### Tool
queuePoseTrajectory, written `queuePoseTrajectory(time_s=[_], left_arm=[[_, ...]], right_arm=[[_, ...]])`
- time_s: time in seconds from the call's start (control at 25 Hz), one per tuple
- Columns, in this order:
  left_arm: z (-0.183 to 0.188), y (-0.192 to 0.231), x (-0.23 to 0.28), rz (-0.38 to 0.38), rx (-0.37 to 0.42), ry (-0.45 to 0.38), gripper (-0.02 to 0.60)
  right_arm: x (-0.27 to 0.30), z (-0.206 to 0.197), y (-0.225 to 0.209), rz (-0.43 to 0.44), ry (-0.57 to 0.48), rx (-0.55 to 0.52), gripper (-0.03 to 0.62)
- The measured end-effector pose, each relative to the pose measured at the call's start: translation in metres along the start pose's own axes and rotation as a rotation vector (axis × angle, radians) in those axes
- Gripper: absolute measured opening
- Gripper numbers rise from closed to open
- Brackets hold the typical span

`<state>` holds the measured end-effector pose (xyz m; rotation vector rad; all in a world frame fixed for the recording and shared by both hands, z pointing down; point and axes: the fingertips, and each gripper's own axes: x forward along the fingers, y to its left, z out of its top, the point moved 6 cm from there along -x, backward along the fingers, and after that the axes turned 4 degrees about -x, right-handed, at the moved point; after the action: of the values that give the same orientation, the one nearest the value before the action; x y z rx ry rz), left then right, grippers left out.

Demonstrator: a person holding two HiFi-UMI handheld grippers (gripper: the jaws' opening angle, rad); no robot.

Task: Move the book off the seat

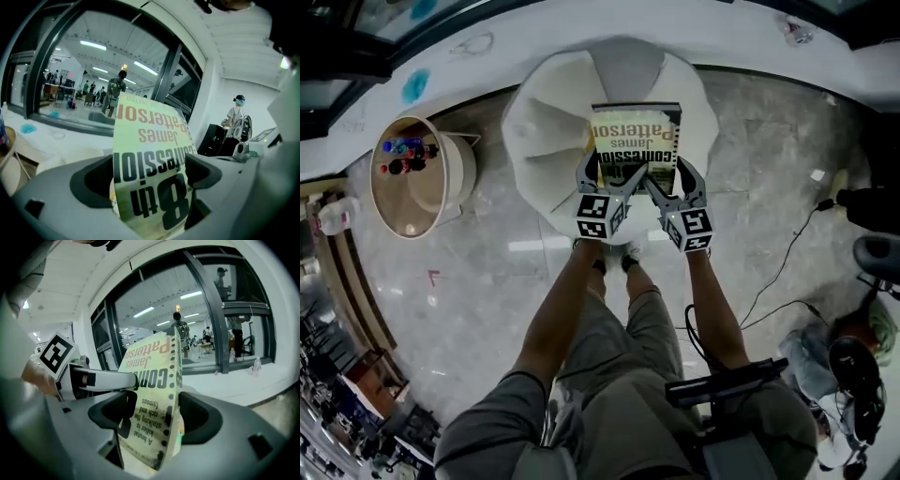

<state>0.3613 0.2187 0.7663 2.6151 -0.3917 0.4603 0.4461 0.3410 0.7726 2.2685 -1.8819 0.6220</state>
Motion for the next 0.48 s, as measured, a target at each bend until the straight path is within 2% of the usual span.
queuePoseTrajectory(time_s=[0.32, 0.4, 0.48], left_arm=[[0.160, -0.067, -0.172, -0.004, 0.051, -0.159, 0.469], [0.184, -0.073, -0.212, -0.003, 0.061, -0.197, 0.469], [0.189, -0.077, -0.250, 0.019, 0.062, -0.223, 0.469]], right_arm=[[-0.105, 0.183, 0.107, 0.065, -0.169, -0.098, 0.351], [-0.122, 0.211, 0.137, 0.076, -0.197, -0.127, 0.351], [-0.138, 0.220, 0.165, 0.098, -0.206, -0.139, 0.351]])
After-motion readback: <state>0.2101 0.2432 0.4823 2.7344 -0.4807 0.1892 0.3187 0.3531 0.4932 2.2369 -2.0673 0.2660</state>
